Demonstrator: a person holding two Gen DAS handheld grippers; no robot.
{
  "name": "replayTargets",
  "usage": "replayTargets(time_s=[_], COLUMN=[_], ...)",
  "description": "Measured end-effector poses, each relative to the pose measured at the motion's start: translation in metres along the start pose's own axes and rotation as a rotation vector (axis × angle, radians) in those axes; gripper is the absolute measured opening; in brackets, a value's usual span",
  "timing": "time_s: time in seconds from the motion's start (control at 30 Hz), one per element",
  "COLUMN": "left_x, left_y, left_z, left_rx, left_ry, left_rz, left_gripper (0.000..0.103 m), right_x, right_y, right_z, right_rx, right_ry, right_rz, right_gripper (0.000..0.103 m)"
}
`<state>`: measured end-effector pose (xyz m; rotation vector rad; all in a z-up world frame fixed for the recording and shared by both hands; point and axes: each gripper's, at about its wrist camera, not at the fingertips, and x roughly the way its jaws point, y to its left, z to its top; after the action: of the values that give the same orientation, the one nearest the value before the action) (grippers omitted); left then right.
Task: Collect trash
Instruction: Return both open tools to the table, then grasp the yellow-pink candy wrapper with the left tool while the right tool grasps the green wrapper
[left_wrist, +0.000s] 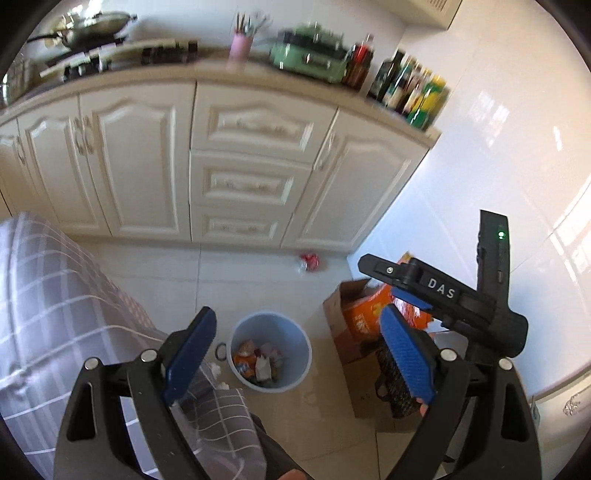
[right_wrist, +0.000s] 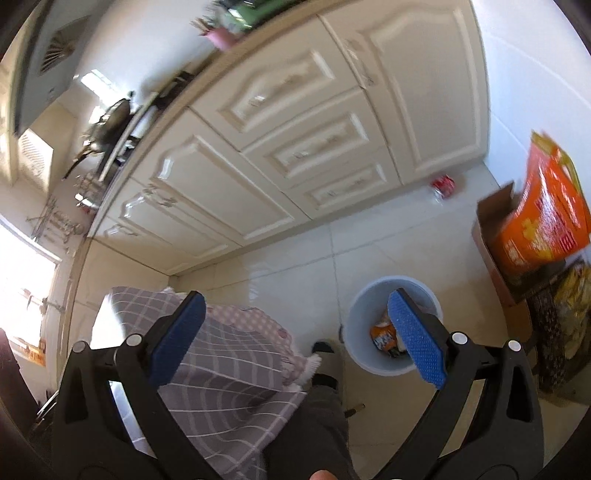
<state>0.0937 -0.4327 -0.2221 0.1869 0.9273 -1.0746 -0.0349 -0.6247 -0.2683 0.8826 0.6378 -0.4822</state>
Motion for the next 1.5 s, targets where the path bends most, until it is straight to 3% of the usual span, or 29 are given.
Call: replayTargets(time_s=[0.37, 0.8, 1.1, 1.5], left_x=[-0.112, -0.217, -0.282, -0.315], left_y=[0.032, 0.113, 0.189, 0.265], left_z=[-0.010, -0.059, -0.110, -0.159], left_rx=[-0.018, -0.160, -0.312, -0.471], left_ry=[-0.207, -0.359, -0.412, -0.363], left_rz=[0.059, 0.308, 0.488, 0.687], left_gripper=[0.088, 0.088, 0.088, 0.088], right_x=[-0.042, -0.036, -0.011, 0.052], right_y=[0.106, 0.221, 0.307, 0.403], right_z=[-0.009, -0.060, -0.114, -0.203], right_rx=[-0.195, -0.425, -0.615, -0.895], right_ry=[-0.064, -0.014, 0.063, 0.197], right_rz=[0.118, 0.231, 0.305, 0.341], right_gripper=[0.097, 0.097, 0.097, 0.097])
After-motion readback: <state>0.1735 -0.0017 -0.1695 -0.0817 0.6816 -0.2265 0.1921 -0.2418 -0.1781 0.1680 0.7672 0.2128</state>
